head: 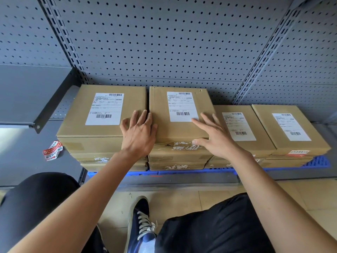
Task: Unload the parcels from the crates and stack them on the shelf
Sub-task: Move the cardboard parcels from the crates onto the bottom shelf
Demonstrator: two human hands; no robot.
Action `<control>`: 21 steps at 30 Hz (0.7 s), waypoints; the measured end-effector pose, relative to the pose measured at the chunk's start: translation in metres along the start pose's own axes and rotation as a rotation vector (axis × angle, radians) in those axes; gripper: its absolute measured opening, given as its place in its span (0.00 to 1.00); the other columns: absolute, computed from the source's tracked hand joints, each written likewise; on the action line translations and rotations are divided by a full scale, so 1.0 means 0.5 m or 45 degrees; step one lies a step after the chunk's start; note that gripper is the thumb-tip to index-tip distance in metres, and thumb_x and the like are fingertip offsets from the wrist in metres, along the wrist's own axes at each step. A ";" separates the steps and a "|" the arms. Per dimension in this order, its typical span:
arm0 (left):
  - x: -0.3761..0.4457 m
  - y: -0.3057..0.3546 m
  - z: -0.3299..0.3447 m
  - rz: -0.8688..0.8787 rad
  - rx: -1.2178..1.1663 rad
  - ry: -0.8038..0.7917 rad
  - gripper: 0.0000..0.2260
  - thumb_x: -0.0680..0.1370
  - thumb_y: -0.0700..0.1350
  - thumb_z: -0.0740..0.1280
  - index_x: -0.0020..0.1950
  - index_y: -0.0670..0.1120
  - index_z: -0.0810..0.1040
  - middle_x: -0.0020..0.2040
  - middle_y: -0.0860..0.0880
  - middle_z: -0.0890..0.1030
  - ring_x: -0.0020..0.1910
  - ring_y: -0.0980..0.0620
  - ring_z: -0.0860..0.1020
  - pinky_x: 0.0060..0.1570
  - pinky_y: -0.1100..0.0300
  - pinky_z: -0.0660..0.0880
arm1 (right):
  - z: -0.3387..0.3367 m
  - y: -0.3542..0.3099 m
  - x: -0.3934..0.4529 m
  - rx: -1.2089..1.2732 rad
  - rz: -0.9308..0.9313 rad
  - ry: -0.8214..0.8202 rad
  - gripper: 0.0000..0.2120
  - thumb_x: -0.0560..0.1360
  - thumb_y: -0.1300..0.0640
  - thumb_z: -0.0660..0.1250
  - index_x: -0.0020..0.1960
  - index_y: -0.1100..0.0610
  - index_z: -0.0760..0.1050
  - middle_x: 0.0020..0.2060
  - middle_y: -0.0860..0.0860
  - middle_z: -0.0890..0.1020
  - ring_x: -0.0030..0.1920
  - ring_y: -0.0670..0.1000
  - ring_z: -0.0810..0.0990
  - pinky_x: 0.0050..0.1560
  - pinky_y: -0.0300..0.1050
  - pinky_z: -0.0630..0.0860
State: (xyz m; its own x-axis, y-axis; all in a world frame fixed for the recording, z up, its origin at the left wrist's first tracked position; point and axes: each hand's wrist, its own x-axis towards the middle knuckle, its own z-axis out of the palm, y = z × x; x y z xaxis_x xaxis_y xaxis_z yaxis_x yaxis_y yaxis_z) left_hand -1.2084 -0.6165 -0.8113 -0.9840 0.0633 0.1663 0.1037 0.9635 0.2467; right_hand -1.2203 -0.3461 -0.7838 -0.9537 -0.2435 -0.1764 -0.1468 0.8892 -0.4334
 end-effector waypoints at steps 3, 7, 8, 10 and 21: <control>0.001 -0.002 0.003 -0.004 0.015 -0.006 0.27 0.82 0.55 0.45 0.74 0.44 0.68 0.74 0.50 0.69 0.77 0.45 0.59 0.67 0.37 0.59 | 0.001 -0.002 0.001 0.001 -0.002 0.004 0.36 0.77 0.45 0.71 0.78 0.34 0.56 0.80 0.37 0.46 0.80 0.48 0.36 0.77 0.68 0.46; -0.003 0.002 0.009 -0.014 0.032 -0.021 0.26 0.83 0.55 0.44 0.77 0.48 0.65 0.77 0.53 0.66 0.78 0.41 0.57 0.68 0.37 0.56 | 0.007 0.005 -0.003 0.029 -0.029 0.014 0.35 0.77 0.47 0.71 0.78 0.33 0.57 0.80 0.36 0.46 0.80 0.48 0.36 0.78 0.67 0.47; -0.004 0.003 0.010 -0.014 0.032 -0.027 0.26 0.83 0.55 0.44 0.77 0.50 0.64 0.78 0.54 0.64 0.79 0.40 0.56 0.68 0.37 0.55 | 0.007 0.006 -0.002 0.040 -0.031 0.007 0.35 0.77 0.47 0.71 0.78 0.33 0.57 0.80 0.36 0.46 0.80 0.47 0.36 0.77 0.67 0.47; -0.005 0.004 0.009 -0.012 0.039 -0.036 0.26 0.83 0.55 0.44 0.78 0.52 0.64 0.79 0.56 0.63 0.79 0.40 0.55 0.68 0.37 0.54 | 0.005 0.002 -0.001 0.030 -0.019 -0.008 0.35 0.78 0.47 0.70 0.78 0.32 0.55 0.79 0.35 0.45 0.80 0.48 0.35 0.77 0.68 0.47; -0.006 0.005 0.004 -0.012 0.044 -0.063 0.27 0.82 0.55 0.42 0.79 0.52 0.64 0.81 0.57 0.61 0.80 0.39 0.53 0.69 0.36 0.53 | 0.083 -0.053 -0.005 -0.547 0.041 0.165 0.47 0.75 0.32 0.59 0.82 0.51 0.39 0.81 0.58 0.38 0.79 0.66 0.36 0.76 0.70 0.39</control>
State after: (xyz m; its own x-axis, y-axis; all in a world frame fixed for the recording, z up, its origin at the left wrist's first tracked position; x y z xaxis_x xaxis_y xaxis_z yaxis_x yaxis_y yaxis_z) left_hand -1.2056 -0.6138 -0.8133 -0.9909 0.0663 0.1168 0.0903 0.9725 0.2145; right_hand -1.2030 -0.3849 -0.8085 -0.9806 -0.1865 -0.0598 -0.1857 0.9824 -0.0180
